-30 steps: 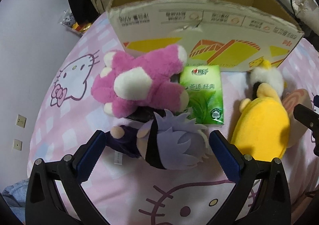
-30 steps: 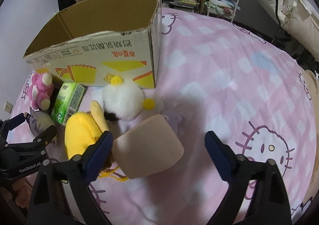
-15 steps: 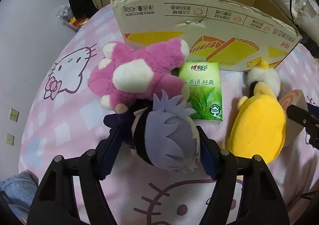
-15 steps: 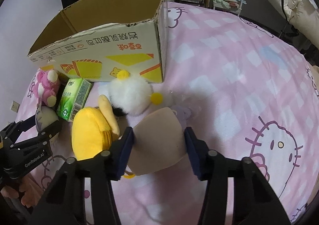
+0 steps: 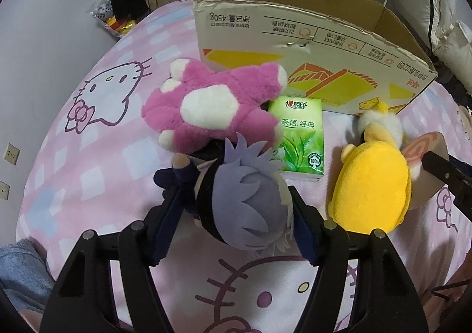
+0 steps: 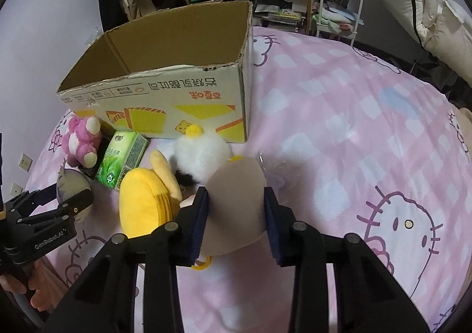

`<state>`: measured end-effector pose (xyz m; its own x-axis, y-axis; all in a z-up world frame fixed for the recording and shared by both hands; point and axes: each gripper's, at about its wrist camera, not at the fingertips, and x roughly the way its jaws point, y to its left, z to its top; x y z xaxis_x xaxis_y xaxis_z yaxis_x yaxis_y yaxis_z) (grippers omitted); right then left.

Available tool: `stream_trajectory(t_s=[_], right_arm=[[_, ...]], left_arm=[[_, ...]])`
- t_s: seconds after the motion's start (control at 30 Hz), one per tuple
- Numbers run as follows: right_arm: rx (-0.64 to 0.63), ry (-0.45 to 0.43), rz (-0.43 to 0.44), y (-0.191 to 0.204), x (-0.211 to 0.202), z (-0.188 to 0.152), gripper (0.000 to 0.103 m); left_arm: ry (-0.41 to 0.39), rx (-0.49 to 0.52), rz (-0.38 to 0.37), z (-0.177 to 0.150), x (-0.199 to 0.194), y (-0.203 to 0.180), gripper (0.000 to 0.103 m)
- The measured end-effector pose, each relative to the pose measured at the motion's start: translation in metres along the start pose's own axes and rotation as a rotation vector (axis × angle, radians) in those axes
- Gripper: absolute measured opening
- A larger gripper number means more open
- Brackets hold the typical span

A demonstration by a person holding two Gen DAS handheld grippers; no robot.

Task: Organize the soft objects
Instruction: 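Lift the doll with the left tool while the right tool carries the cushion over the box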

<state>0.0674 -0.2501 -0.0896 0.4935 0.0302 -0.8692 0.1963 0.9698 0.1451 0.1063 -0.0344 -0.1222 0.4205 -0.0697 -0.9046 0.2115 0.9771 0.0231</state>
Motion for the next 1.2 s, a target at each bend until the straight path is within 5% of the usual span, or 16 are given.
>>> stream_trajectory(t_s=[0.13, 0.4, 0.67, 1.2], right_arm=[[0.01, -0.047, -0.018, -0.001, -0.011, -0.001, 0.038], [-0.037, -0.319, 0.005, 0.011, -0.065, -0.007, 0.038], [-0.081, -0.388, 0.023, 0.024, -0.081, -0.009, 0.038], [-0.106, -0.618, 0.026, 0.032, -0.128, -0.013, 0.038]], left_arm=[[-0.015, -0.004, -0.007, -0.004, -0.008, -0.003, 0.068], [-0.088, -0.058, -0.034, -0.009, -0.027, 0.007, 0.068], [-0.187, -0.053, -0.018, -0.012, -0.05, 0.007, 0.068], [-0.663, 0.062, 0.036, -0.021, -0.157, -0.011, 0.068]])
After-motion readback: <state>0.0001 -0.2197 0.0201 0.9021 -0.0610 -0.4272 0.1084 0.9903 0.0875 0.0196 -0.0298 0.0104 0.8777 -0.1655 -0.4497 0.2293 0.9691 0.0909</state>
